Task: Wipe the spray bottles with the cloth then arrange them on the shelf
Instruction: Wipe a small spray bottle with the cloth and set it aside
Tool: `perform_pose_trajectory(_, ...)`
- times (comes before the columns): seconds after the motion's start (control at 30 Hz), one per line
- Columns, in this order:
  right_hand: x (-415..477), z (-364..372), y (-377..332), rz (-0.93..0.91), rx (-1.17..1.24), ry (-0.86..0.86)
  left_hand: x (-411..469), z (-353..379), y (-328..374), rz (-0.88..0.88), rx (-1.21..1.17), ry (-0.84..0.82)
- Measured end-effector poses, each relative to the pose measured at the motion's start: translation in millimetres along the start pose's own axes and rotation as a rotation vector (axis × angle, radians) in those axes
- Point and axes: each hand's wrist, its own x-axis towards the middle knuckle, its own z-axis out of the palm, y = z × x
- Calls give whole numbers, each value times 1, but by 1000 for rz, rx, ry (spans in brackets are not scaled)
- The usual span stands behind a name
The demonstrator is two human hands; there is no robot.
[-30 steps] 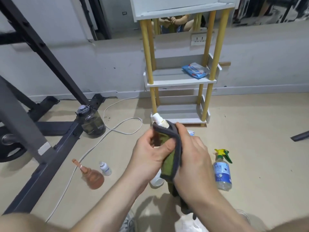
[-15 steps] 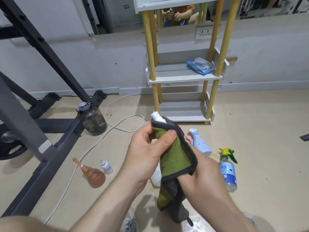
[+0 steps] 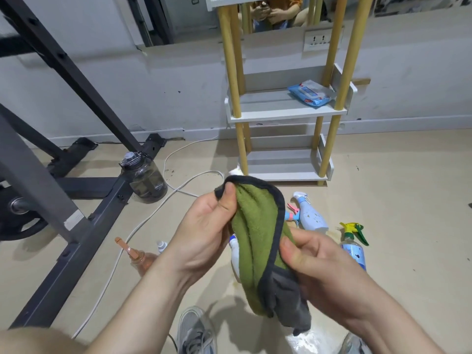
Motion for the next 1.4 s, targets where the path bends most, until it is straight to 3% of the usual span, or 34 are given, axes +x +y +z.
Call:
perform_pose_trajectory(0.03,-1,0,3,10,84,-30,0,0,2,-19,-36,-5)
perform_pose_trajectory(0.1,1,4,5,-46,15,2,0,3,6,-33,-116,14)
perform_pose_trajectory(0.17,3,6,9,-189,-386,155,2,8,5,5,-133,127)
perform_pose_trajectory(0.27,7,9,30,-440,-1292,477,3,17,-8,44,104,361)
perform_pose_trajectory(0.33,7,8,42,-509,-1461,555,2,17,-13,61,226,423)
perform_pose_trajectory(0.4,7,6,31,-444,-1233,498,2,10,-14,58,246,341)
perform_pose_trajectory(0.5,5,0,9,-149,-515,175,2,-3,-10,55,231,178)
perform_pose_trajectory(0.63,6,-12,10,-33,-192,15,3,-11,-3,103,270,183)
perform_pose_trajectory(0.7,6,-15,13,-16,-110,-55,3,-11,2,87,129,191)
perform_pose_trajectory(0.8,6,-9,10,-29,-153,-35,3,-9,5,14,-208,224)
perform_pose_trajectory(0.87,6,0,8,-70,-334,63,1,-5,4,17,-249,243)
perform_pose_trajectory(1.0,6,10,13,-217,-659,358,-4,2,2,63,110,284)
perform_pose_trajectory(1.13,6,8,26,-444,-1371,620,-3,4,1,155,261,285)
perform_pose_trajectory(1.23,4,13,41,-544,-1603,607,0,4,2,197,238,387)
perform_pose_trajectory(1.3,1,20,40,-452,-1386,482,0,4,4,190,300,375)
perform_pose_trajectory(1.4,4,18,22,-131,-474,139,-2,6,10,126,145,258)
